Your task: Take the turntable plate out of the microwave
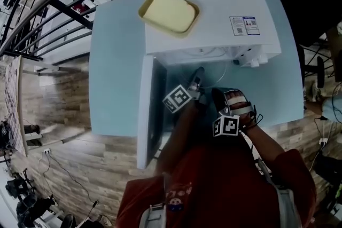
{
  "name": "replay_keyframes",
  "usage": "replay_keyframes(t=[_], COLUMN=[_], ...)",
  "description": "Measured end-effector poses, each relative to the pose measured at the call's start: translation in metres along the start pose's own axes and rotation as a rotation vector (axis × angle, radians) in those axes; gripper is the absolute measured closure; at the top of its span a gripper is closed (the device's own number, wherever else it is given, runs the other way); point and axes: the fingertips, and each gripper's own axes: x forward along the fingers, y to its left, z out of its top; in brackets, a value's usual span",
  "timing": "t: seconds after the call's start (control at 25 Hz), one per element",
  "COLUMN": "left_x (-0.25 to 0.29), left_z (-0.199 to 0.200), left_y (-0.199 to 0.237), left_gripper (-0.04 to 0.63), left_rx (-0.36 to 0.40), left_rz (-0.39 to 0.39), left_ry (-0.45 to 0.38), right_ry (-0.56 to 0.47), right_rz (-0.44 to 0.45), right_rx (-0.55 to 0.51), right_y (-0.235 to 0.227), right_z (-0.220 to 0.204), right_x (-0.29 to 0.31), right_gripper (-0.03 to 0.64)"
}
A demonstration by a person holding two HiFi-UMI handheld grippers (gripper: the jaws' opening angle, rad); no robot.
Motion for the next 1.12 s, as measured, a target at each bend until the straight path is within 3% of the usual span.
replay_keyframes(t=[0.32, 0.48, 0.76, 0.92, 1.12], left_x=[0.003, 0.003, -0.006, -0.018, -0.032], left_z=[0.008, 0.008, 0.005, -0.002, -0.017], left_y=[0.004, -0.001, -0.007, -0.013, -0.015], left_gripper=[0.56, 0.568, 0.571, 0.572, 0.572], left_rx=[-0.148, -0.18, -0.157, -0.164, -0.178], left_rz=[-0.041, -0.063, -0.056, -0.063, -0.044], left_ry=[-0.056, -0.062, -0.048, -0.045, -0.048], right_ry=[0.003, -0.008, 0.0, -0.034, -0.137], right_rz=[-0.02, -0.034, -0.06, -0.054, -0.039], right_rx=[0.004, 0.023, 0.076, 0.229, 0.544], right_y=[0.001, 0.001, 0.003, 0.003, -0.014], right_z=[0.003, 0.002, -0.001, -0.002, -0.005], right_x=[0.002, -0.002, -0.027, -0.048, -0.077], right_gripper=[0.572, 0.566, 0.566, 0.568, 0.569])
